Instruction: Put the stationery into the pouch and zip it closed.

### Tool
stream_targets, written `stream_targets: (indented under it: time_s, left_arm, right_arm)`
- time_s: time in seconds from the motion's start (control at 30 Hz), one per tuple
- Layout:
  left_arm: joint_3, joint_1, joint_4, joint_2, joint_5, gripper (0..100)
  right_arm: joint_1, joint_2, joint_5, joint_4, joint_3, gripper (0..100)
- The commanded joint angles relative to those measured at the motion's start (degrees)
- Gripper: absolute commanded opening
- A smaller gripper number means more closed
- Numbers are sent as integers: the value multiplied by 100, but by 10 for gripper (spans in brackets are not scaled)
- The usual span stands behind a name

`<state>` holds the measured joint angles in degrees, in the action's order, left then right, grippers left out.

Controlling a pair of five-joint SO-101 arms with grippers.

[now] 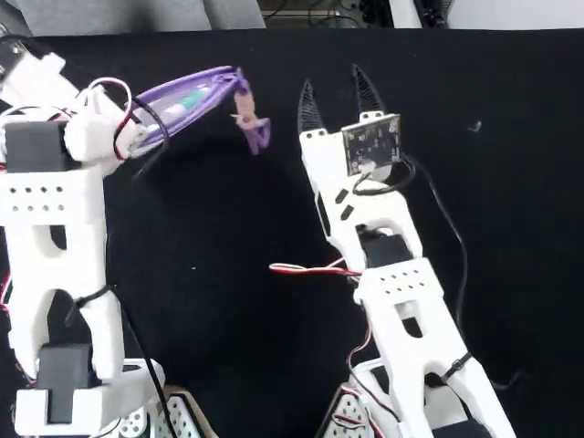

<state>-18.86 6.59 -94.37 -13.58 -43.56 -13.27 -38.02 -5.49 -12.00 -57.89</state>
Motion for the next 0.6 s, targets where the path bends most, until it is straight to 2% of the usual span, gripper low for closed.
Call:
stream_targets:
  time_s: [0.0,0.13,0.37,0.47,0.57]
  left_arm:
    - [426,-453,369,211,378,30]
    - [400,-646,457,352,712,30]
    - [-1675,-637,-387,-176,905,30]
    - [-1191,-629,-484,-105,905,30]
    - [277,-462,273,352,905,30]
  right_arm:
    - [97,-233,35,132,400,201]
    - [97,-233,35,149,400,201]
    - [105,-233,35,158,400,201]
    - [97,-233,35,158,400,201]
    - [97,-233,35,167,391,201]
